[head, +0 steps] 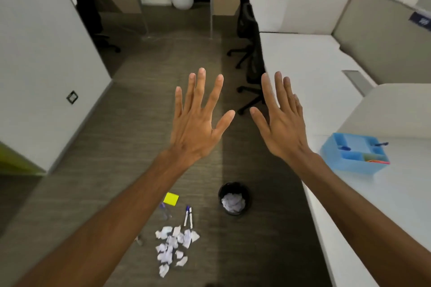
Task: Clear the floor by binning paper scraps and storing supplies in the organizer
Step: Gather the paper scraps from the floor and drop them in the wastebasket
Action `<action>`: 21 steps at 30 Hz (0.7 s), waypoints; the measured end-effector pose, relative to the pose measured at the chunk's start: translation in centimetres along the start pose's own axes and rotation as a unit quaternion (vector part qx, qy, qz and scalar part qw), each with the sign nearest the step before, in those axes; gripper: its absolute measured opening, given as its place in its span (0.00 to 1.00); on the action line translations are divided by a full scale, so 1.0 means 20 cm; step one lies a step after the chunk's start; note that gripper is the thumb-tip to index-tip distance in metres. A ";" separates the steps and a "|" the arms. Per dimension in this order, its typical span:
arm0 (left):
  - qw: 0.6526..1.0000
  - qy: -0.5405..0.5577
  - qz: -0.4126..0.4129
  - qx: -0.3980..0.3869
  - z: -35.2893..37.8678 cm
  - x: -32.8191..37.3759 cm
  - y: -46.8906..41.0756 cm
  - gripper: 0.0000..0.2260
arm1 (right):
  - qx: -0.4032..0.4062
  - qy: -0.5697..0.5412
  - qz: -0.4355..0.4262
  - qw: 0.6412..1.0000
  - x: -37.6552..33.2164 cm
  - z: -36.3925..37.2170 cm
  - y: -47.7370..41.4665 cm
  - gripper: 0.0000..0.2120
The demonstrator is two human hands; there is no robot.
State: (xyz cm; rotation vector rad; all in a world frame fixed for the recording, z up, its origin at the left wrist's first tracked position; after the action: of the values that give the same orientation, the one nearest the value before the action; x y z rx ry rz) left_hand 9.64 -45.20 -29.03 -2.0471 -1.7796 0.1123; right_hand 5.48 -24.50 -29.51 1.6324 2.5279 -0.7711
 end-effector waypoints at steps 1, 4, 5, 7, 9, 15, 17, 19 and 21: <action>1.000 -0.002 -0.009 -0.001 0.01 -0.05 0.04 0.33 | -0.009 -0.002 -0.003 1.000 -0.04 0.05 0.01 0.32; 0.999 -0.003 -0.044 -0.003 0.06 -0.20 0.17 0.33 | -0.046 -0.011 -0.015 0.999 -0.16 0.22 0.03 0.32; 0.998 -0.002 -0.058 -0.005 0.08 -0.25 0.21 0.33 | -0.060 -0.016 -0.021 0.998 -0.20 0.28 0.03 0.33; 0.996 -0.001 -0.090 -0.009 0.11 -0.34 0.30 0.33 | -0.084 -0.028 -0.035 0.995 -0.28 0.39 0.04 0.33; 0.993 -0.004 -0.119 -0.018 0.15 -0.43 0.39 0.33 | -0.107 -0.040 -0.051 0.992 -0.35 0.52 0.04 0.33; 0.979 -0.014 -0.198 -0.050 0.31 -0.64 0.66 0.33 | -0.181 -0.076 -0.092 0.976 -0.52 0.85 0.05 0.34; 0.973 -0.015 -0.221 -0.063 0.37 -0.70 0.72 0.33 | -0.202 -0.082 -0.111 0.970 -0.56 0.95 0.05 0.33; 0.966 -0.010 -0.246 -0.073 0.43 -0.74 0.78 0.33 | -0.224 -0.081 -0.129 0.963 -0.59 1.05 0.06 0.33; 0.957 -0.008 -0.276 -0.084 0.50 -0.79 0.84 0.33 | -0.246 -0.082 -0.147 0.955 -0.61 1.16 0.06 0.33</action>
State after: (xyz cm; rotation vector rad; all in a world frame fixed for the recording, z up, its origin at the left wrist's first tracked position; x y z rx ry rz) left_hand 19.21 -59.36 -47.50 -1.5715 -2.3653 -0.1964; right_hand 6.71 -44.27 -46.76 1.0112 2.5869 -0.2348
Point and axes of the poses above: each hand's wrist, its own y-axis away from the middle knuckle, its own z-axis out of the palm, x = y × z, the point moved 3 cm from there along -y, towards the middle knuckle, and after that the axes turned 6 degrees about -x, right-handed, at the moved point
